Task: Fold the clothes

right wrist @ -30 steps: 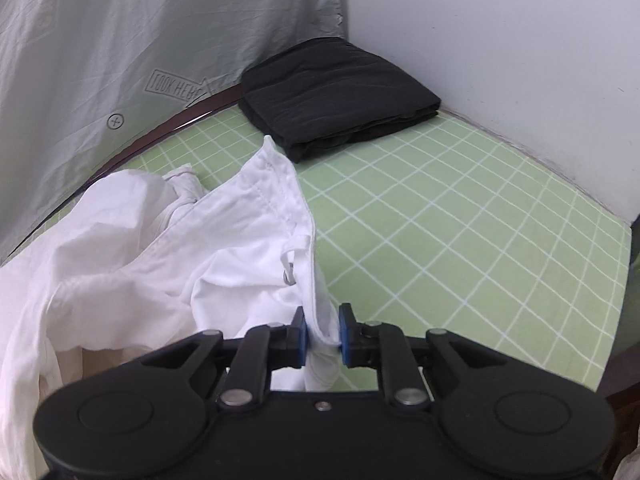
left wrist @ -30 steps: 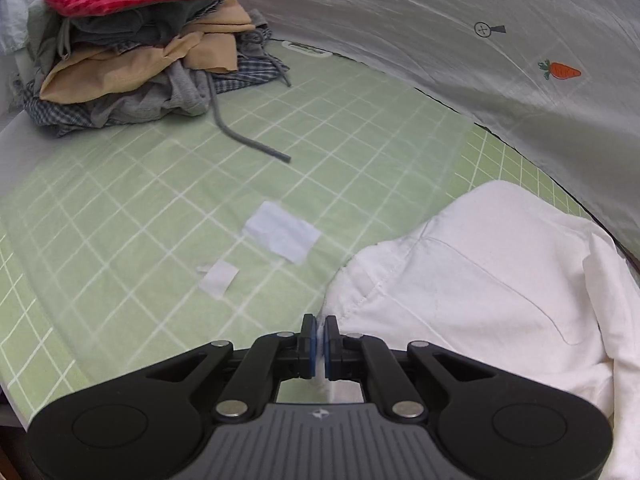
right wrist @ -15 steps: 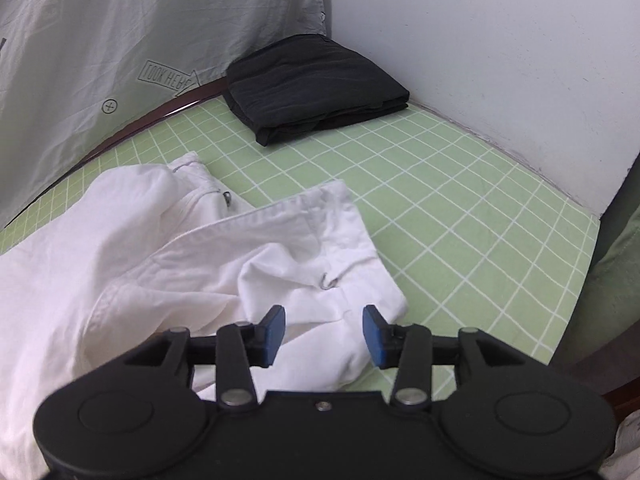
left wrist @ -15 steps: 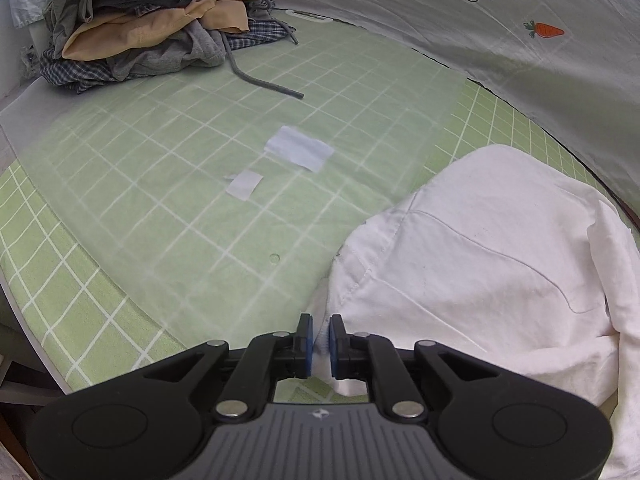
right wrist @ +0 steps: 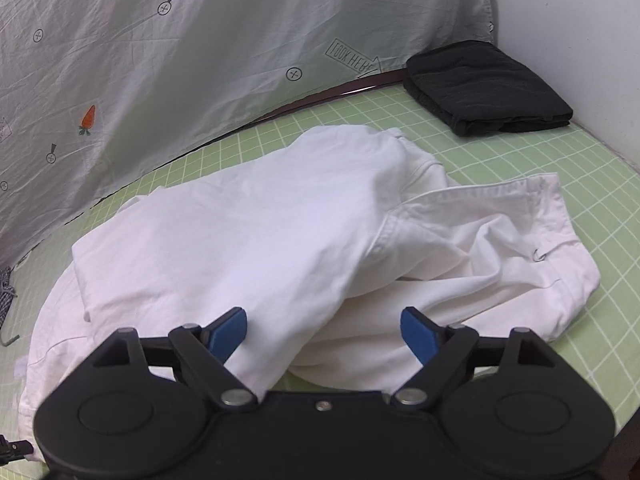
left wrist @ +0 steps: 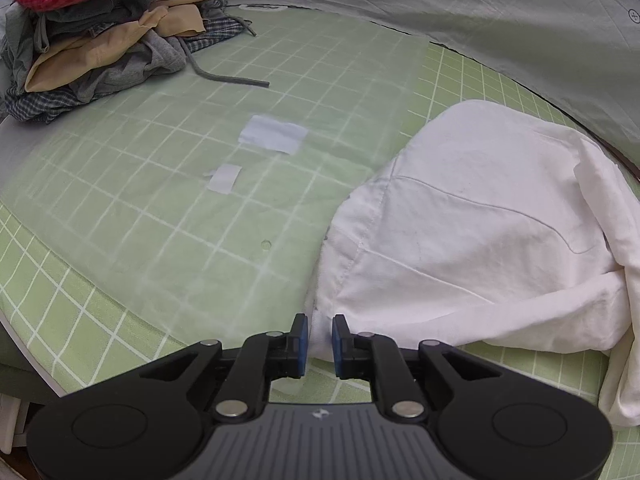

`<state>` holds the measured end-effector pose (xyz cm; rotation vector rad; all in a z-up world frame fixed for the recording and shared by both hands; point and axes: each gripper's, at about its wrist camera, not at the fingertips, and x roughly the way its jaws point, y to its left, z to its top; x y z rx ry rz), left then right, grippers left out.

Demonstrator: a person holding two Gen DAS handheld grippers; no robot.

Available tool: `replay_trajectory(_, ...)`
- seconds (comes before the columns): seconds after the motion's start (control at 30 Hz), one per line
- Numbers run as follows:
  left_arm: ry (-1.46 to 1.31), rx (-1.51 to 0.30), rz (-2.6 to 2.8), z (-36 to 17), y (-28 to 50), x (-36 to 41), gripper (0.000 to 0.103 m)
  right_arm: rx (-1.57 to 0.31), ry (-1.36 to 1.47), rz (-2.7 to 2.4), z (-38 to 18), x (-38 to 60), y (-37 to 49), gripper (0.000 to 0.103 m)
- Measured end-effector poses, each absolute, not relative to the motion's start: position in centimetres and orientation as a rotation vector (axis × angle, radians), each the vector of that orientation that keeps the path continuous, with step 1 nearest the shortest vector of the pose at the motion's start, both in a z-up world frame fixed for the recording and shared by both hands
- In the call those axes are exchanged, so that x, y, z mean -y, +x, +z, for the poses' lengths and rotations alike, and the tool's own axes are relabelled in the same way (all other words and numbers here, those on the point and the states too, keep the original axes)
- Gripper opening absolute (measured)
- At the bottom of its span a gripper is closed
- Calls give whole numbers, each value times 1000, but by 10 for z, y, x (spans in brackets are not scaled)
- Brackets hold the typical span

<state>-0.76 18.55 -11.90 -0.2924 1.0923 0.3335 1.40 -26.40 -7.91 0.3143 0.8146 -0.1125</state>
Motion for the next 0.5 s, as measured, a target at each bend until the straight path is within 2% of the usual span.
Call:
replay_trajectory(0.2,-243,-1114,297,-120,-5,-186,16,-880,401,-84,-94,252,23,86)
replay_trajectory(0.27,-220,-1123,285,-121,-3,-186,17,-891,434,-64,-96,250,24,80)
replay_trajectory(0.33,-212,-1131,281,-122,0,-187,17,-904,453,-37,-95,246,27,52)
replay_trajectory(0.4,-212,-1139,284,-123,3,-188,18,-896,451,-16,-88,242,30,38)
replay_trajectory(0.43,-213,-1140,287,-124,5,-189,18,-891,450,-6,-84,241,32,25)
replay_trajectory(0.5,-222,-1145,296,-125,8,-189,18,-873,473,22,-72,243,38,12)
